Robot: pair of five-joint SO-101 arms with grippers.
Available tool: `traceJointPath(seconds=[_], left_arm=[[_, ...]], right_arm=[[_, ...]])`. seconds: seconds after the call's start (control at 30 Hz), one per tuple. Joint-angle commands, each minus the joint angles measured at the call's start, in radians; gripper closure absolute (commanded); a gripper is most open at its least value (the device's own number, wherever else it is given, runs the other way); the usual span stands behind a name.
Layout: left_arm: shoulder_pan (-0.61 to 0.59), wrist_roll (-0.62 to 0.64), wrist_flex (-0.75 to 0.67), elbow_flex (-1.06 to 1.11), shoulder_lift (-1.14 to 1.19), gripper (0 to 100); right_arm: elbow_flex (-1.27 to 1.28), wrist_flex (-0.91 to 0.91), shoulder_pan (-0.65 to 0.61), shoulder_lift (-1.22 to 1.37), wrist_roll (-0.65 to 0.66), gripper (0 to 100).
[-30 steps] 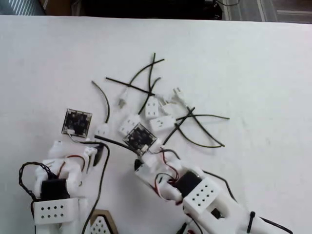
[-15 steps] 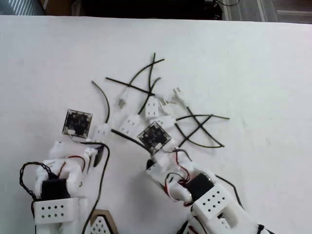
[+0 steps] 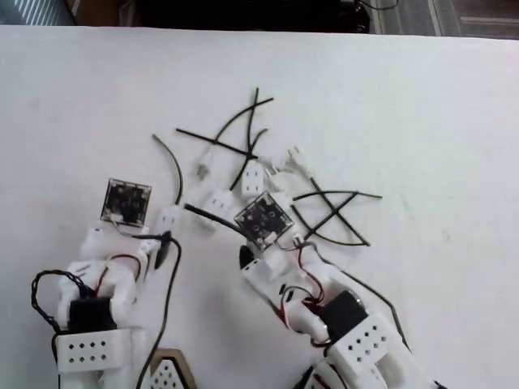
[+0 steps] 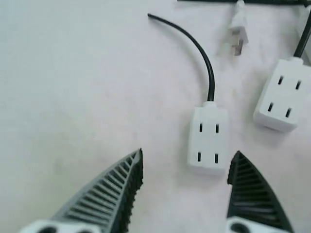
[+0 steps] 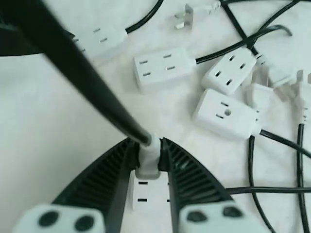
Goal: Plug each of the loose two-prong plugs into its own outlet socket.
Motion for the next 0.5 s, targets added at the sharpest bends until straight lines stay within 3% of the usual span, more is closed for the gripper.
traceJointPath(seconds=[0.0,0.23,0.47], left_arm=[[0.035,0.003,-0.068,-0.035,-0.013,72],[0.246,0.149,-0.057,-0.141,-0.013,72],[0.444,0.213,0.14,-0.31,-0.013,72]], right_arm=[[-0.049,0.012,-0.018,-0.07,0.0,98.2],[-0.048,0.07,-0.151,-0.131,-0.015,98.2],[-0.046,0.07,-0.15,-0.131,-0.04,98.2]])
